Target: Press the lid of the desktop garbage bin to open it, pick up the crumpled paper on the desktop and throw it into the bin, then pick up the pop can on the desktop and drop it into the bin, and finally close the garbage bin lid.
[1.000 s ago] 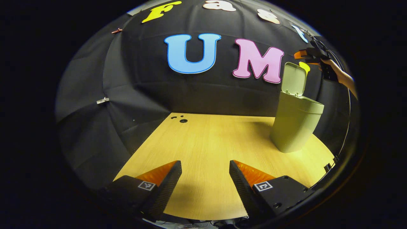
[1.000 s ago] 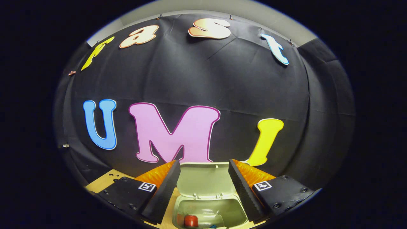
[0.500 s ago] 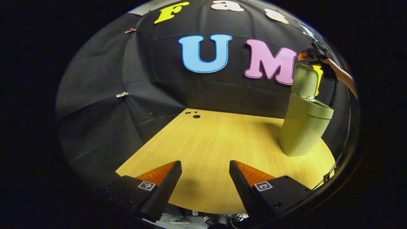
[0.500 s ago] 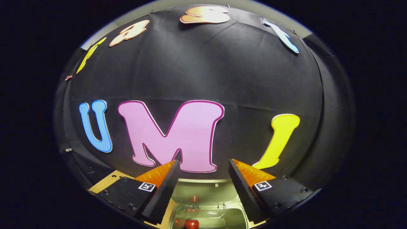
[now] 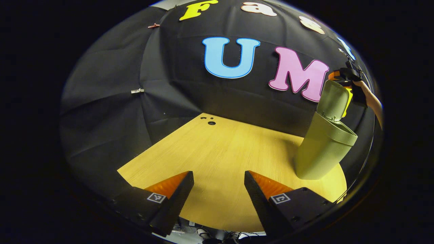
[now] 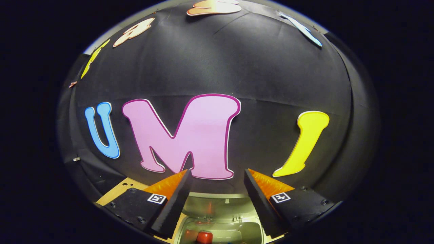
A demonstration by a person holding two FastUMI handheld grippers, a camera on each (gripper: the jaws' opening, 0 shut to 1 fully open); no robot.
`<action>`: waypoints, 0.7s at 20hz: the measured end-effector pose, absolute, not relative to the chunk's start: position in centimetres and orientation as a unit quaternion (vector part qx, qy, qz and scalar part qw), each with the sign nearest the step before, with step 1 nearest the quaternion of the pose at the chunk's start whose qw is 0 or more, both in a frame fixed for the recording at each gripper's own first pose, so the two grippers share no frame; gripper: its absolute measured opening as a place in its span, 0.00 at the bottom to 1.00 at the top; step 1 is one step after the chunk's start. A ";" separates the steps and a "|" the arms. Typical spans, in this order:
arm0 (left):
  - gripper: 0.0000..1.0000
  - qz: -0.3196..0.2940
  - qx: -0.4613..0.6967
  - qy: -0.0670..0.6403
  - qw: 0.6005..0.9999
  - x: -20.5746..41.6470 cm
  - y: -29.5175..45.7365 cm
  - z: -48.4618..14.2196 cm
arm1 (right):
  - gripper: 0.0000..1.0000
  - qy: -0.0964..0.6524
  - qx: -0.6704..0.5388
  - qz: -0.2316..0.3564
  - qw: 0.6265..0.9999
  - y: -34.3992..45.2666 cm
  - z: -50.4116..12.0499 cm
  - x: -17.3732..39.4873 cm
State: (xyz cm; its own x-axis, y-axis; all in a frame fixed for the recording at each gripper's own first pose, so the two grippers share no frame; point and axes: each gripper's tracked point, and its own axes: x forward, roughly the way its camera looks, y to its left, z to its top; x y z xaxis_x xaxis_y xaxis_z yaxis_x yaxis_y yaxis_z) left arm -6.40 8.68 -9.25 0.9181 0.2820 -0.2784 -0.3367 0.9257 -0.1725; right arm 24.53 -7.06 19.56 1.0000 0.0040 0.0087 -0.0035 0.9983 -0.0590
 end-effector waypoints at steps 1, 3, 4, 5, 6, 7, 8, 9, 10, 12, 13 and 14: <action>0.96 0.154 -0.108 0.124 0.974 -6.1 8.4 -9.2 | 0.96 -0.005 -0.025 0.003 1.000 -7.0 19.4 24.2; 0.96 0.148 -0.097 0.121 0.977 -5.5 8.1 -8.7 | 0.96 -0.007 -0.015 0.003 1.000 -7.0 19.0 23.3; 0.96 0.146 -0.091 0.120 0.978 -5.2 8.1 -8.4 | 0.96 -0.008 -0.013 0.001 1.000 -7.0 18.8 22.7; 0.96 0.138 -0.085 0.117 0.980 -4.9 7.9 -8.0 | 0.96 -0.008 -0.016 0.000 1.000 -7.0 18.4 22.0; 0.96 0.130 -0.080 0.115 0.982 -4.5 7.6 -7.7 | 0.96 -0.009 -0.019 -0.001 1.000 -6.9 18.1 21.2; 0.96 0.120 -0.071 0.114 0.984 -4.1 7.4 -7.5 | 0.96 -0.008 -0.021 -0.002 1.000 -6.9 17.7 20.4; 0.96 0.111 -0.060 0.115 0.985 -3.6 7.3 -7.3 | 0.96 -0.006 -0.019 0.000 1.000 -6.7 17.1 19.6; 0.96 0.102 -0.047 0.119 0.987 -3.4 7.4 -7.4 | 0.96 0.000 -0.015 0.003 1.000 -6.6 16.2 18.9; 0.96 0.094 -0.037 0.120 0.988 -3.1 7.6 -7.3 | 0.96 0.011 -0.010 0.003 1.000 -6.6 15.2 18.0; 0.96 0.078 -0.025 0.112 0.990 -2.3 7.7 -6.5 | 0.96 0.039 -0.008 0.006 0.999 -6.5 12.7 16.7; 0.96 0.072 -0.021 0.109 0.991 -1.9 8.0 -6.4 | 0.96 0.044 -0.009 0.006 0.999 -6.7 11.7 16.4; 0.96 0.069 -0.018 0.109 0.992 -1.7 8.2 -6.3 | 0.96 0.050 -0.012 0.001 0.999 -6.9 10.8 16.0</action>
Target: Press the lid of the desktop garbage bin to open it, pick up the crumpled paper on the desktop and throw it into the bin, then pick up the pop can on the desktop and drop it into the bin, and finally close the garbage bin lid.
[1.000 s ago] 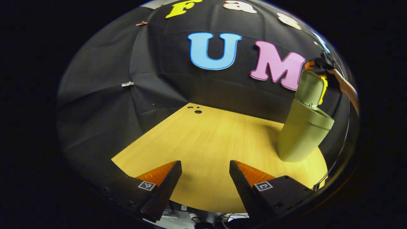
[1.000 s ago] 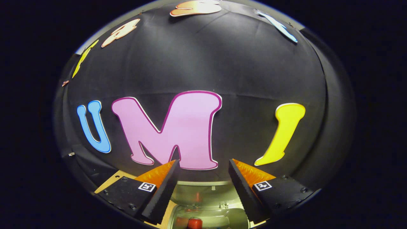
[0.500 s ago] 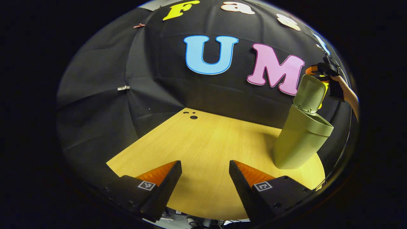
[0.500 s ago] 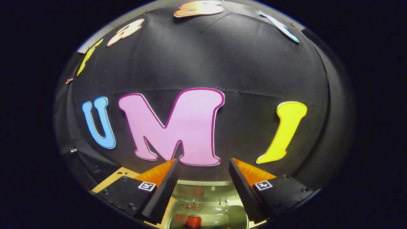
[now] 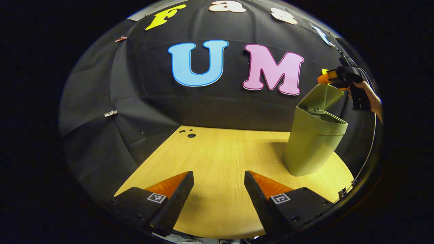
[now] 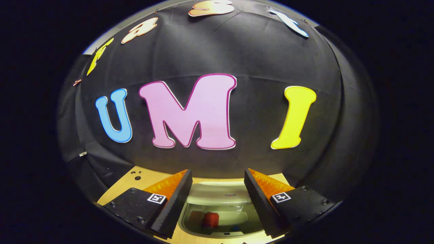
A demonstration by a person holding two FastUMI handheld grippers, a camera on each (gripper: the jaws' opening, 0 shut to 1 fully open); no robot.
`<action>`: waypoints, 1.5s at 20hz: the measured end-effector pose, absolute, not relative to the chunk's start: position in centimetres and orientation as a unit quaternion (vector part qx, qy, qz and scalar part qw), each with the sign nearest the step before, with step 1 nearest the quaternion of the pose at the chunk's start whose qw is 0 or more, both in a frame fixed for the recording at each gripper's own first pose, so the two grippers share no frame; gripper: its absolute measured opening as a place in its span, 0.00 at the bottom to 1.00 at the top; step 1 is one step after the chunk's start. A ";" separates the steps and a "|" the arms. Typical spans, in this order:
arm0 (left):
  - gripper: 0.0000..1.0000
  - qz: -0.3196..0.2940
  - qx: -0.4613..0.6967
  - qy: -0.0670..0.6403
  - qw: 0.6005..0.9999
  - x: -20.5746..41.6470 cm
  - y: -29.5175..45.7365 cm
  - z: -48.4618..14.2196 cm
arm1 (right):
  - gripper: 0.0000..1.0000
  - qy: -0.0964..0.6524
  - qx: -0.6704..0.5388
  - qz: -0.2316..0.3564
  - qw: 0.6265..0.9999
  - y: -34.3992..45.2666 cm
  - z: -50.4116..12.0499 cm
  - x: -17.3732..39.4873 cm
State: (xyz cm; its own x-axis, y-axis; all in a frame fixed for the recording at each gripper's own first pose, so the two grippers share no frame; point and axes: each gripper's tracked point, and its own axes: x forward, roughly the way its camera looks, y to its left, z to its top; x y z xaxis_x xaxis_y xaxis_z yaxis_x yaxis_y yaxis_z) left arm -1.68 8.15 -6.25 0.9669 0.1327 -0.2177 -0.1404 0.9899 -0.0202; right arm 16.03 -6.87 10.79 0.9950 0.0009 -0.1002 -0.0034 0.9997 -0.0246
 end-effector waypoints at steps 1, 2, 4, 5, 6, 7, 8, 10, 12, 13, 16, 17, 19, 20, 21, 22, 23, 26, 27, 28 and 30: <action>0.96 0.065 -0.016 0.110 0.992 -1.6 8.3 -6.2 | 0.96 0.058 -0.013 -0.003 0.998 -7.0 9.8 15.7; 0.96 0.060 -0.014 0.106 0.992 -1.5 8.3 -6.0 | 0.96 0.064 -0.012 -0.004 0.998 -6.9 9.0 15.4; 0.96 0.056 -0.005 0.103 0.993 -1.6 8.4 -5.8 | 0.96 0.077 -0.011 -0.006 0.997 -6.9 7.4 15.0; 0.96 0.056 -0.002 0.107 0.993 -1.8 8.5 -6.3 | 0.97 0.081 -0.009 -0.009 0.997 -7.0 6.8 14.8; 0.96 0.051 -0.004 0.113 0.992 -1.9 8.2 -6.7 | 0.96 0.082 -0.006 -0.012 0.997 -7.1 6.3 14.7; 0.96 0.046 -0.007 0.118 0.992 -2.1 7.8 -7.2 | 0.97 0.085 -0.004 -0.014 0.996 -7.1 5.6 14.6; 0.96 0.042 -0.006 0.121 0.992 -2.2 7.6 -7.4 | 0.96 0.092 -0.002 -0.017 0.996 -7.2 4.9 14.5; 0.96 0.039 0.001 0.125 0.991 -2.5 7.5 -7.7 | 0.96 0.103 0.003 -0.021 0.995 -7.2 3.5 14.2; 0.96 0.034 0.001 0.126 0.991 -2.4 7.2 -7.9 | 0.96 0.115 0.006 -0.024 0.993 -7.3 1.9 14.0; 0.96 0.033 0.001 0.127 0.991 -2.5 7.2 -7.9 | 0.96 0.124 0.006 -0.025 0.992 -7.4 0.9 13.8; 0.96 0.032 0.005 0.126 0.992 -2.1 7.1 -7.9 | 0.98 0.119 -0.010 -0.023 0.993 -7.1 0.2 14.4; 0.96 0.034 0.006 0.123 0.992 -2.1 7.2 -7.8 | 0.97 0.114 -0.013 -0.021 0.993 -7.1 0.2 13.9; 0.96 0.043 0.002 0.113 0.993 -1.9 7.6 -7.2 | 0.97 0.108 -0.011 -0.017 0.994 -7.1 0.1 13.9; 0.96 0.045 -0.004 0.111 0.993 -1.7 7.6 -7.1 | 0.97 0.102 -0.013 -0.015 0.995 -7.0 0.2 13.8; 0.96 0.047 -0.011 0.111 0.993 -1.6 7.6 -7.2 | 0.98 0.098 -0.019 -0.013 0.995 -7.1 -0.1 13.9; 0.96 0.047 -0.017 0.114 0.992 -1.5 7.6 -7.3 | 0.98 0.092 -0.026 -0.013 0.995 -7.1 -0.1 13.7; 0.96 0.048 -0.020 0.116 0.992 -1.4 7.5 -7.5 | 0.98 0.085 -0.027 -0.015 0.996 -7.0 -0.1 13.9; 0.99 0.055 -0.022 0.122 0.991 -1.5 7.6 -7.8 | 0.98 0.076 -0.033 -0.013 0.996 -7.1 -0.4 13.9; 0.96 0.056 -0.024 0.121 0.991 -1.7 7.5 -7.7 | 0.98 0.074 -0.025 -0.013 0.997 -7.0 -0.2 13.9; 0.96 0.056 -0.026 0.120 0.991 -1.8 7.5 -7.7 | 0.98 0.075 -0.022 -0.011 0.997 -7.0 -0.4 14.0; 0.96 0.054 -0.028 0.119 0.991 -1.8 7.3 -7.7 | 0.98 0.075 -0.023 -0.010 0.997 -7.0 -0.3 13.9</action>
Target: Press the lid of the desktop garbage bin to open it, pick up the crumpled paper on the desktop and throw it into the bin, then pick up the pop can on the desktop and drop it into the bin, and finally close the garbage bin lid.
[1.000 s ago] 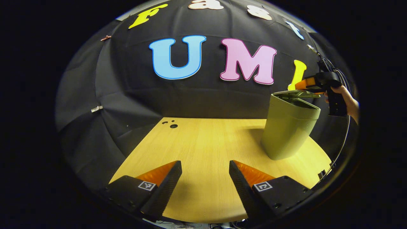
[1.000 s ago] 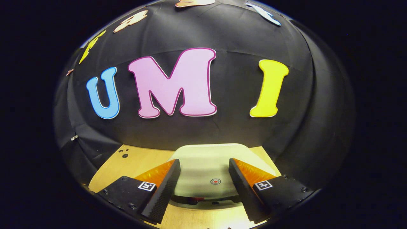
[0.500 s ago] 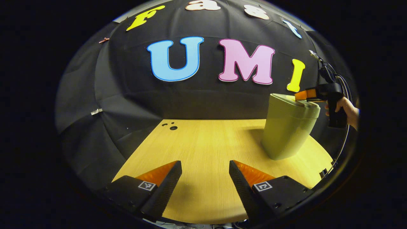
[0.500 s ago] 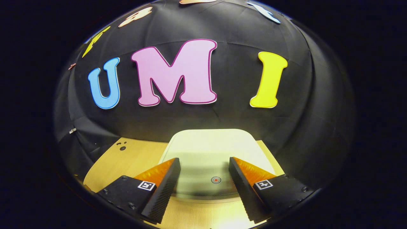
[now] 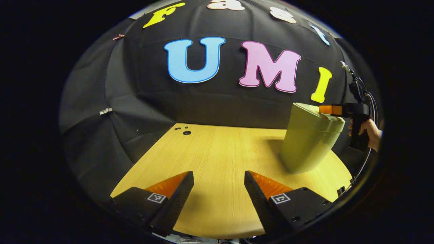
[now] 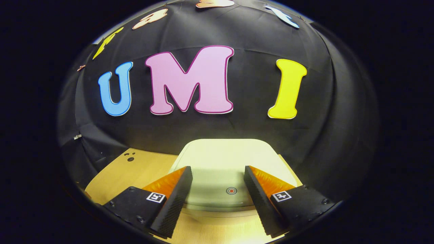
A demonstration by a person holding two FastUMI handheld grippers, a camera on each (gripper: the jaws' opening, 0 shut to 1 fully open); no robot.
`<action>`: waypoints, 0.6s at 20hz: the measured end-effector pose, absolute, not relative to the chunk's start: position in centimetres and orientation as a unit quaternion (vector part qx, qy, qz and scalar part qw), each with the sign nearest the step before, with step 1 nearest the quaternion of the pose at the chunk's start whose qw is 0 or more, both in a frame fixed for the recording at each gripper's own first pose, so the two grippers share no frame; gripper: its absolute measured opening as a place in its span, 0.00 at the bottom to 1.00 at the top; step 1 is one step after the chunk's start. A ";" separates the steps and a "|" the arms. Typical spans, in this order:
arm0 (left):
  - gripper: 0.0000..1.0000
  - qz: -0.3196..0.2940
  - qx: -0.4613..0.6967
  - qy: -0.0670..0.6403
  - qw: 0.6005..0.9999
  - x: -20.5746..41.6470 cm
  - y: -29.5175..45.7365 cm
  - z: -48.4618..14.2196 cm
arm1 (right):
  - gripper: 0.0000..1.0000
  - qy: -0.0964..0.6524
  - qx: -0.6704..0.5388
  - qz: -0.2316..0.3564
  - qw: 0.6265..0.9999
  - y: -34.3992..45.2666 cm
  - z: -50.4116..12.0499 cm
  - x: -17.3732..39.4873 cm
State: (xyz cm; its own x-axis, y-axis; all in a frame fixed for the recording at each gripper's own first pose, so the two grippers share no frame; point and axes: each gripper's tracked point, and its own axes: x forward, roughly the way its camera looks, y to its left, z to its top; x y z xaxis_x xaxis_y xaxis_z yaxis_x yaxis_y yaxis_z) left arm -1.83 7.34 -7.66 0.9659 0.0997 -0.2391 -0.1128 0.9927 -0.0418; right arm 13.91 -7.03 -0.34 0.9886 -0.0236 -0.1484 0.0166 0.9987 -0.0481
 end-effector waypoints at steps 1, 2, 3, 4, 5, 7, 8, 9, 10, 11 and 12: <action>0.96 0.053 -0.028 0.118 0.991 -1.9 7.3 -7.7 | 0.98 0.070 -0.025 -0.009 0.997 -7.1 -0.3 13.9; 0.96 0.051 -0.029 0.115 0.992 -2.0 7.3 -7.6 | 0.98 0.065 -0.025 -0.008 0.998 -7.0 -0.1 14.0; 0.96 0.049 -0.030 0.112 0.992 -2.1 7.2 -7.3 | 0.98 0.056 -0.028 -0.006 0.998 -6.9 0.2 13.9; 0.96 0.047 -0.030 0.109 0.992 -2.0 7.2 -7.2 | 0.98 0.056 -0.032 -0.006 0.998 -6.9 0.2 13.8; 0.96 0.044 -0.029 0.106 0.993 -2.1 7.1 -6.9 | 0.97 0.059 -0.035 -0.006 0.998 -6.9 0.1 13.7; 0.96 0.038 -0.024 0.097 0.994 -2.2 7.0 -6.2 | 0.96 0.061 -0.042 -0.025 0.997 -7.5 0.4 13.2; 0.96 0.034 -0.019 0.092 0.995 -2.3 7.0 -5.7 | 0.96 0.057 -0.047 -0.031 0.997 -7.7 0.9 12.6; 0.96 0.031 -0.013 0.086 0.996 -2.4 6.9 -5.2 | 0.98 0.051 -0.048 -0.031 0.997 -7.5 1.5 12.0; 0.96 0.028 -0.007 0.078 0.997 -2.5 6.8 -4.5 | 0.98 0.042 -0.046 -0.030 0.998 -7.2 2.3 11.2; 0.96 0.024 -0.001 0.070 0.997 -2.7 6.7 -4.0 | 0.97 0.035 -0.040 -0.027 0.998 -6.8 3.0 10.3; 0.96 0.022 0.004 0.063 0.998 -2.9 6.5 -3.4 | 0.97 0.031 -0.032 -0.020 0.999 -6.3 3.5 9.3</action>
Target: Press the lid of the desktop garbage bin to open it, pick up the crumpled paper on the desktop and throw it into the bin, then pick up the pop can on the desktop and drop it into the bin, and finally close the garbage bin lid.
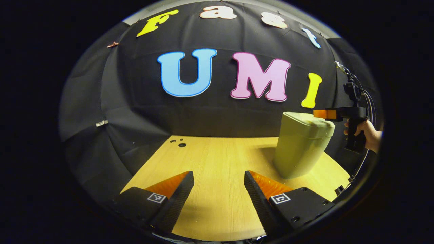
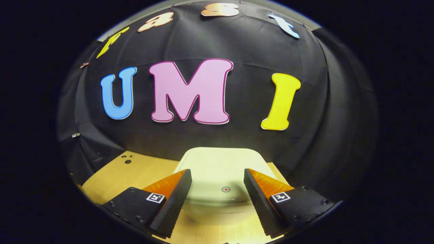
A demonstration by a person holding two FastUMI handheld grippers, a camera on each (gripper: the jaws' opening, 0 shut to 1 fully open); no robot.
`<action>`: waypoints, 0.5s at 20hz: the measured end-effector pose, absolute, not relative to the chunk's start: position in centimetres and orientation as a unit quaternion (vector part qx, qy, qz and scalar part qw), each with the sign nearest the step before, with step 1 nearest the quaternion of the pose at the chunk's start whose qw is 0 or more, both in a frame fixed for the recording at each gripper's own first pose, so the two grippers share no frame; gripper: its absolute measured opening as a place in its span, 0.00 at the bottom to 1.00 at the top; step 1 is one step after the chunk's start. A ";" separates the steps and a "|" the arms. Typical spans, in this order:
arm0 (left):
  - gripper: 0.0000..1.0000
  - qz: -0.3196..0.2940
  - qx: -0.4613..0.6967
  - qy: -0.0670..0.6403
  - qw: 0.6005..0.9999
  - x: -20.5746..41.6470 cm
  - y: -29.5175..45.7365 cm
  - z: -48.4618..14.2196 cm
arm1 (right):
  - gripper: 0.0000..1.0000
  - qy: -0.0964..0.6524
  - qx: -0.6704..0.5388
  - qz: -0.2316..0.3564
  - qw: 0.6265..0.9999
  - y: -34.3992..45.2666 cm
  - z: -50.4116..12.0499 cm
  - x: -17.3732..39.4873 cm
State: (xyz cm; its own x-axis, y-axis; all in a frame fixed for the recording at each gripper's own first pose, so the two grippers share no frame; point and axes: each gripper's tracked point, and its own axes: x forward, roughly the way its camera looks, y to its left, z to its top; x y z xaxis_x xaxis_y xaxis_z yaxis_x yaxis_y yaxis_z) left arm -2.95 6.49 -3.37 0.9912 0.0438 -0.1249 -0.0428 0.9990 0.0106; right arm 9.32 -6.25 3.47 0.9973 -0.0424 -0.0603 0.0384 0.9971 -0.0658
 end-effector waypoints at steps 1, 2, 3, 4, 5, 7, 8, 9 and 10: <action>0.96 0.019 0.009 0.055 0.998 -3.2 6.4 -2.8 | 0.97 0.026 -0.025 -0.017 0.999 -5.8 4.0 8.3; 0.96 0.015 0.014 0.046 0.999 -3.5 6.1 -2.1 | 0.97 0.021 -0.018 -0.017 0.999 -5.4 4.3 7.1; 0.96 0.009 0.016 0.035 0.999 -3.8 5.7 -1.5 | 0.97 0.014 -0.012 -0.012 1.000 -4.7 4.7 5.9; 0.96 -0.002 0.017 0.026 1.000 -4.1 5.0 -0.9 | 0.98 0.007 -0.009 -0.004 1.000 -3.9 5.0 4.6; 0.96 -0.014 0.017 0.019 1.000 -4.5 4.3 -0.6 | 0.98 0.001 -0.009 0.001 1.000 -3.2 5.0 3.2; 0.96 -0.031 0.015 0.006 0.999 -5.4 3.2 -0.3 | 0.98 -0.008 -0.013 0.004 1.000 -2.1 4.8 0.7; 0.96 -0.034 0.017 0.002 0.999 -5.8 2.8 -0.4 | 0.98 -0.012 -0.015 0.008 1.000 -1.4 4.5 -0.5; 0.96 -0.035 0.026 -0.002 0.999 -6.3 2.6 -0.5 | 0.98 -0.014 -0.020 0.014 1.000 -0.6 4.0 -1.3; 0.95 -0.035 0.039 -0.004 0.999 -6.7 2.4 -0.8 | 0.98 -0.012 -0.029 0.017 0.999 -0.1 3.3 -2.1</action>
